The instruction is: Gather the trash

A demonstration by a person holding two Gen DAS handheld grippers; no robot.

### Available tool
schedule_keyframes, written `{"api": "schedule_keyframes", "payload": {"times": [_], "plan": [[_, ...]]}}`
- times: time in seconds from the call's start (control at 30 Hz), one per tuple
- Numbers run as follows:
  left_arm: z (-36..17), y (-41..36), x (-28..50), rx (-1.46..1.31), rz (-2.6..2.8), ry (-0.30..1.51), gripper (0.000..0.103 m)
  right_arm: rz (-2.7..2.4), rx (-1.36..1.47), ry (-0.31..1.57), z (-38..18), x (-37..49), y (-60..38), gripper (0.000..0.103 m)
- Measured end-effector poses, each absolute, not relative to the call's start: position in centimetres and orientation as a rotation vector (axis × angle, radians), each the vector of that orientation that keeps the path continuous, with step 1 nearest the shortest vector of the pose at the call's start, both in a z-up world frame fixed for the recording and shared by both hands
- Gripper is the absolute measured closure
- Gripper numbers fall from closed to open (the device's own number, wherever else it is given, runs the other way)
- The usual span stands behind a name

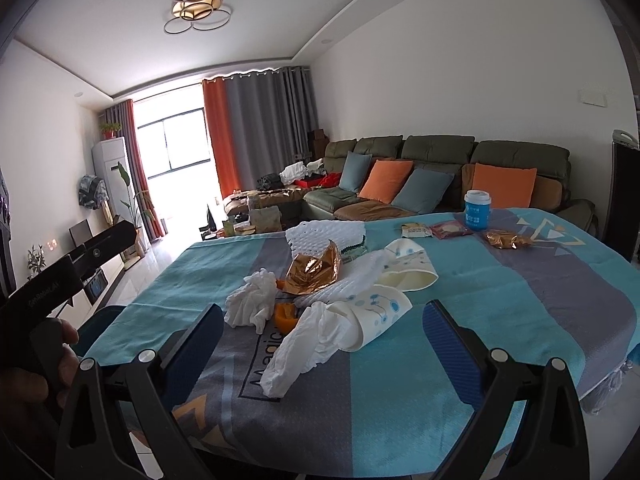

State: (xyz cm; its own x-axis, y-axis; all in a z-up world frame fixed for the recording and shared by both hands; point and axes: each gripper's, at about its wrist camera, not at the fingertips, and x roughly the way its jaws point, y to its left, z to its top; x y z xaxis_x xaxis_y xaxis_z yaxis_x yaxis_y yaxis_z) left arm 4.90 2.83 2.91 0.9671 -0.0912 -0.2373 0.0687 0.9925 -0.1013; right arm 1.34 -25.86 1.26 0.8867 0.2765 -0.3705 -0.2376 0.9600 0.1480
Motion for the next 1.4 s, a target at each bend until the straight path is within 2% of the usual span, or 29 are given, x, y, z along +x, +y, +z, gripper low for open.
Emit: {"api": "schedule_keyframes", "payload": {"times": [1.4], "plan": [[4.7, 1.5, 2.1, -0.06, -0.087, 0.186, 0.005, 0.293, 0.127, 0.327, 2.0, -1.0, -26.8, 0.007]]}}
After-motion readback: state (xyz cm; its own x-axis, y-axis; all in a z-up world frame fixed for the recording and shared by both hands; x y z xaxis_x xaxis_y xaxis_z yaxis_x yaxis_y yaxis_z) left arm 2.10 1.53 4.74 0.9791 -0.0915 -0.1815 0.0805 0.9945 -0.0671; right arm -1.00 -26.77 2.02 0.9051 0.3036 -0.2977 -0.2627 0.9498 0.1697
